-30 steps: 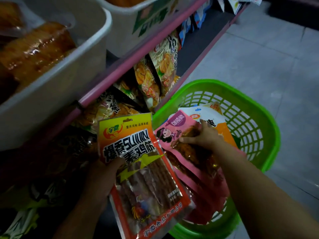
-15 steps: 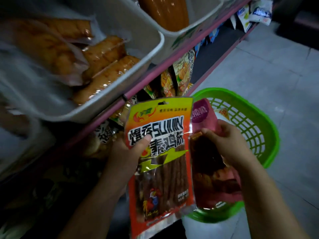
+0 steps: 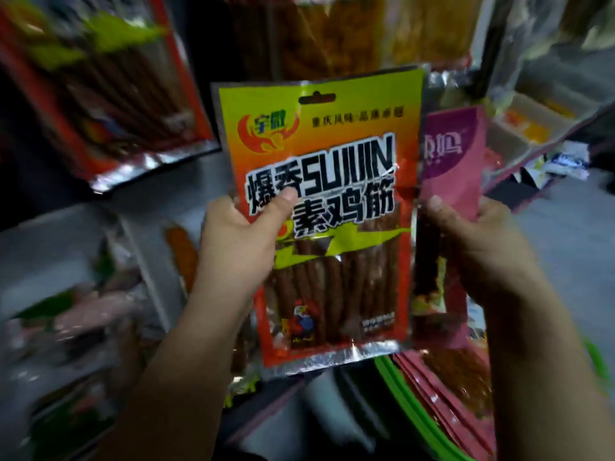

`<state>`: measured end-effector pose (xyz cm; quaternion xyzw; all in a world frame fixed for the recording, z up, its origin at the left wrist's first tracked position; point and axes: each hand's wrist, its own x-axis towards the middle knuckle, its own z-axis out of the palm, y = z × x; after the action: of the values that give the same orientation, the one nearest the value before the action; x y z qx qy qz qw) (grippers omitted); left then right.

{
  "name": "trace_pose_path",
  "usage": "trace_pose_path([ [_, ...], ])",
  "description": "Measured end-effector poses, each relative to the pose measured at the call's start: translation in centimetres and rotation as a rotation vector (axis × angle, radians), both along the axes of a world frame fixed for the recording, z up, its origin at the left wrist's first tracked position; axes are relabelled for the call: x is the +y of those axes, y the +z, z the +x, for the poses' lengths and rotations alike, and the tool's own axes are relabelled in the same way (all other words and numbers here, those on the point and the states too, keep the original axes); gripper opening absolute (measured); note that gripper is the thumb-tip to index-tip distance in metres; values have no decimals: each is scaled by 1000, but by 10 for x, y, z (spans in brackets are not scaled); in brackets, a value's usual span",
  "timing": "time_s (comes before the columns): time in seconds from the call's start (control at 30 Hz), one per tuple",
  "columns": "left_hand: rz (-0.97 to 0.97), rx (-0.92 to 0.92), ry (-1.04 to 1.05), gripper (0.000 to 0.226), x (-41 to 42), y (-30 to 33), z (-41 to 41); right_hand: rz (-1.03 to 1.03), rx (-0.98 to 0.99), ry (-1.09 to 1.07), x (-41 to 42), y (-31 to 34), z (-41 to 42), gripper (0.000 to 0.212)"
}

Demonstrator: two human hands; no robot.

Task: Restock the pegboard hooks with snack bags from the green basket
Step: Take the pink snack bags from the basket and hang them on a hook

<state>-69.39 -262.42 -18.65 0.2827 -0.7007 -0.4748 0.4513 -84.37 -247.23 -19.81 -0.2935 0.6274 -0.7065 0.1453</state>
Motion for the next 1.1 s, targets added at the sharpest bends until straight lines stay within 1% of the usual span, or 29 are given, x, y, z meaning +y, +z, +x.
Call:
trace_pose_path([
  [0.03, -33, 10, 25, 4, -6, 12, 7, -9, 0, 14, -11, 11, 6, 19],
  [0.07, -56, 18, 52, 6, -11, 23, 14, -26, 8, 39, -21, 20, 11, 22],
  [0.13, -41, 68, 100, 26, -22, 40, 27, -71, 42, 103, -39, 39, 21, 25],
  [0.17, -30, 97, 126, 31, -26, 46, 33, -92, 70, 134, -47, 47, 26, 21],
  [0.23, -36, 138, 161, 24, -34, 56, 46, -124, 136, 179, -61, 63, 36, 12],
  [0.27, -47, 141, 181, 20, -37, 60, 52, -131, 164, 184, -67, 68, 39, 12],
  [0.3, -79, 128, 214, 21, -39, 65, 58, -134, 181, 186, -73, 72, 42, 12],
  [0.33, -132, 111, 252, 26, -42, 70, 64, -129, 198, 186, -78, 75, 44, 11],
  [0.4, -270, 116, 300, 46, -47, 85, 76, -125, 225, 180, -83, 79, 48, 11],
  [0.47, -430, 132, 324, 55, -54, 103, 84, -133, 241, 158, -84, 81, 51, 17],
  [0.53, -548, 83, 349, 51, -58, 124, 88, -126, 228, 139, -83, 81, 52, 26],
  [0.6, -619, -28, 342, 40, -61, 142, 88, -123, 208, 125, -82, 83, 53, 32],
  [0.67, -637, -181, 313, 23, -63, 155, 88, -124, 199, 121, -82, 88, 56, 32],
  [0.7, -629, -222, 293, 15, -64, 160, 87, -135, 196, 114, -81, 90, 57, 32],
  [0.77, -595, -180, 230, 8, -64, 170, 89, -174, 158, 98, -81, 93, 59, 28],
  [0.8, -579, -127, 188, 7, -62, 175, 89, -191, 136, 96, -82, 96, 61, 24],
  [0.87, -601, -51, 134, 7, -56, 185, 90, -222, 121, 79, -82, 99, 64, 24],
  [1.0, -717, -4, 168, 9, -48, 206, 87, -297, 73, 48, -88, 110, 66, 20],
  [1.1, -771, 22, 195, 9, -46, 221, 82, -326, 73, 43, -95, 118, 64, 17],
])
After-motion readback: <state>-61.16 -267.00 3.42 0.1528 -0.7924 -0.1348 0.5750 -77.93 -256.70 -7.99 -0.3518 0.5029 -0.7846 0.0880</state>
